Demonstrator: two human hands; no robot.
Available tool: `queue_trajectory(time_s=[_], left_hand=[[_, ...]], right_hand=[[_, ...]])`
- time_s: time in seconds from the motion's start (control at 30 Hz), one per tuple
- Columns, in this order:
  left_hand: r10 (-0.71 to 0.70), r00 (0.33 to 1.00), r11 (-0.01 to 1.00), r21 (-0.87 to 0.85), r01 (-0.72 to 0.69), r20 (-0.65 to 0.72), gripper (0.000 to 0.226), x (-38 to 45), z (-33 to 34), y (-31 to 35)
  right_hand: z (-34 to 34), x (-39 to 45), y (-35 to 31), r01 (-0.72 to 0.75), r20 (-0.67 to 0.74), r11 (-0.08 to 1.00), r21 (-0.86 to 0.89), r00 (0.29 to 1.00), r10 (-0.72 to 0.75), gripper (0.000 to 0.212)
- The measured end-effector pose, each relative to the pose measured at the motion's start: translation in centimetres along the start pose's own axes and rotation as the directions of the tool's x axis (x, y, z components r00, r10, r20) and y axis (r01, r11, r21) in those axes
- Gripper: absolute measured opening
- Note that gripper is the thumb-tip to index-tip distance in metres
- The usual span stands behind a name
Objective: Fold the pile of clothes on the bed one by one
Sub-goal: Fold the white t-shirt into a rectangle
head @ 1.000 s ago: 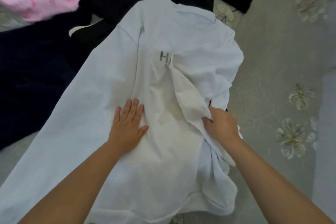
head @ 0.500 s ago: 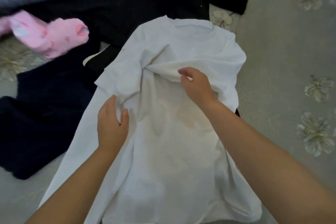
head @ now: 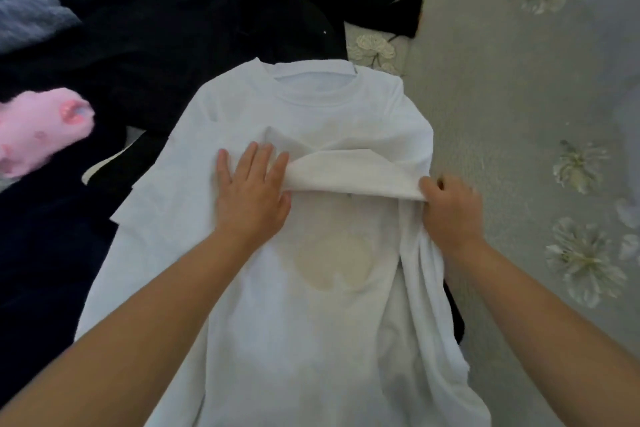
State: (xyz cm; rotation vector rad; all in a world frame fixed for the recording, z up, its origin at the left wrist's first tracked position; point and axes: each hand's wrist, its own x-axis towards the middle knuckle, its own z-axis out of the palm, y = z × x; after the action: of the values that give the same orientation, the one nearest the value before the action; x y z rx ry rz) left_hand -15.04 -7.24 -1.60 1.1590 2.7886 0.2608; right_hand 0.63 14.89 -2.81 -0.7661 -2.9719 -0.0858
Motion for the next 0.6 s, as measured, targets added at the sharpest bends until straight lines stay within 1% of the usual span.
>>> queue_trajectory(time_s=[0.03,0.07,0.1,0.13,0.17,0.2,0.23,0.27,0.33,0.37,0.4,0.47,0.5,0.53,0.6], left_hand=[[0.003,1.000,1.000,-0.005,-0.003,0.010,0.049,0.1,-0.1,-0.1],[0.028,0.999,1.000,0.002,-0.028,0.023,0.039,0.4,-0.1,0.4],[0.062,0.997,0.998,0.014,-0.063,0.038,0.032,1.2,0.2,1.3],[0.077,0.994,0.997,0.011,-0.078,0.080,0.030,2.0,0.3,2.4],[0.093,0.989,0.996,-0.005,-0.093,0.114,0.028,2.7,0.4,3.3],[0.118,0.986,0.993,-0.027,-0.115,0.120,0.025,3.7,0.8,4.2],[0.149,0.984,0.989,-0.039,-0.146,0.102,0.024,4.9,1.3,5.2],[0.166,0.981,0.986,-0.045,-0.163,0.097,0.025,6.1,1.7,6.3],[0.172,0.979,0.983,-0.077,-0.164,0.109,0.032,8.9,2.6,8.7],[0.158,0.980,0.983,-0.113,-0.144,0.122,0.035,10.5,3.3,10.0],[0.124,0.978,0.982,-0.160,-0.097,0.167,0.038,12.1,4.1,11.4],[0.040,0.945,0.976,-0.216,0.033,0.325,0.045,15.0,5.7,13.8],[0.005,0.920,0.968,-0.232,0.094,0.393,0.049,16.2,6.6,14.8],[-0.022,0.896,0.958,-0.246,0.146,0.444,0.052,17.1,7.4,15.6],[-0.089,0.870,0.929,-0.274,0.248,0.486,0.050,18.6,8.8,16.8]], right_hand=[[0.1,-0.4,1.1,-0.055,0.125,0.998,-0.018,0.991,0.057,0.021],[0.3,-1.0,2.4,-0.124,0.281,0.990,-0.064,0.950,0.137,0.029],[0.7,-2.0,4.1,-0.172,0.425,0.977,-0.123,0.881,0.208,0.037],[1.2,-2.9,5.4,-0.199,0.517,0.967,-0.160,0.817,0.254,0.045],[1.9,-3.7,6.0,-0.223,0.571,0.961,-0.162,0.774,0.276,0.051],[2.4,-4.2,6.2,-0.256,0.576,0.959,-0.123,0.769,0.279,0.054],[2.8,-4.3,5.9,-0.303,0.540,0.951,-0.056,0.792,0.284,0.055],[3.3,-4.2,5.5,-0.354,0.476,0.934,0.035,0.828,0.296,0.055],[4.4,-3.8,4.7,-0.400,0.294,0.893,0.204,0.896,0.334,0.053],[4.9,-3.7,4.4,-0.413,0.190,0.876,0.249,0.908,0.374,0.050],[5.3,-3.6,4.4,-0.417,0.099,0.868,0.269,0.908,0.406,0.045],[6.2,-3.9,4.5,-0.415,0.009,0.874,0.252,0.904,0.427,0.028],[6.9,-4.2,4.6,-0.403,-0.021,0.884,0.238,0.908,0.419,0.029],[7.6,-4.6,4.8,-0.385,-0.054,0.893,0.232,0.912,0.407,0.036],[8.6,-4.7,5.1,-0.381,-0.109,0.890,0.249,0.902,0.417,0.043]])
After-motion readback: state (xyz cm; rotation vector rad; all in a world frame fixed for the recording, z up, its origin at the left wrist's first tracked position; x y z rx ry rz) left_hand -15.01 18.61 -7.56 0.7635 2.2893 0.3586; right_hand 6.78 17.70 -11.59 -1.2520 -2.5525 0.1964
